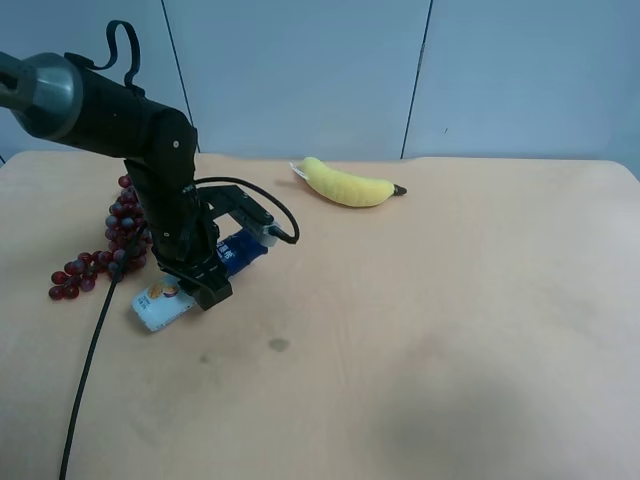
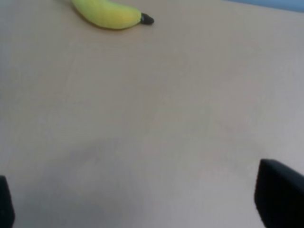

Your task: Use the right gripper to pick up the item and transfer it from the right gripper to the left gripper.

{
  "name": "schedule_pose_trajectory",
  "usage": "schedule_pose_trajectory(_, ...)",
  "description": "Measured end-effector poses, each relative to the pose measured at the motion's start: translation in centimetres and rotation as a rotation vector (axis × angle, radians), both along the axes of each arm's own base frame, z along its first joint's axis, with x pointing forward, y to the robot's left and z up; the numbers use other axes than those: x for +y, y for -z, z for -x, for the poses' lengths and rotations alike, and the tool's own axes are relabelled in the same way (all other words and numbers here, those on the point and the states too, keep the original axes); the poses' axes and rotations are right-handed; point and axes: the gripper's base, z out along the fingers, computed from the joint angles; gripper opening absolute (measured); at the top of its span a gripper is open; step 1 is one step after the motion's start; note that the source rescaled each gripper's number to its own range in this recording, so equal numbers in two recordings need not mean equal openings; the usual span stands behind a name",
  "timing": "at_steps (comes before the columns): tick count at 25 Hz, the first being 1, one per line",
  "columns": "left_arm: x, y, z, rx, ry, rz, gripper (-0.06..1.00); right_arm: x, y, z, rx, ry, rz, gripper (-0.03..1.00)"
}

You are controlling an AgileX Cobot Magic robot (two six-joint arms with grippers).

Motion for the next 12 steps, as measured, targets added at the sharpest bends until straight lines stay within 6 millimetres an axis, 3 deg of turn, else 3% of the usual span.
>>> schedule_pose_trajectory(2, 0.0, 0.0, -0.1, -0.007, 0.0, 0.004, 0.03, 0.0, 0.0, 0.0, 0.0, 0.0, 0.0, 1.0)
schedule_pose_trajectory(3, 0.0, 0.0, -0.1, -0.008, -0.002, 0.005, 0.15, 0.0, 0.0, 0.0, 0.0, 0.0, 0.0, 1.0)
schedule_pose_trajectory(6, -0.1, -0.1, -0.1, -0.008, -0.022, 0.006, 0.75, 0.0, 0.0, 0.0, 0.0, 0.0, 0.0, 1.0)
schedule_pose_trajectory(7, 0.0, -0.1, -0.1, -0.003, -0.02, 0.001, 0.85, 0.0, 0.0, 0.0, 0.0, 0.0, 0.0, 1.0)
schedule_pose_trajectory(9, 0.1, -0.2, -0.1, 0.0, -0.011, -0.016, 0.95, 0.0, 0.0, 0.0, 0.0, 0.0, 0.0, 1.0)
schedule_pose_trajectory(12, 0.2, -1.8, -0.1, -0.012, -0.005, -0.026, 0.98, 0.0, 0.0, 0.0, 0.0, 0.0, 0.0, 1.0)
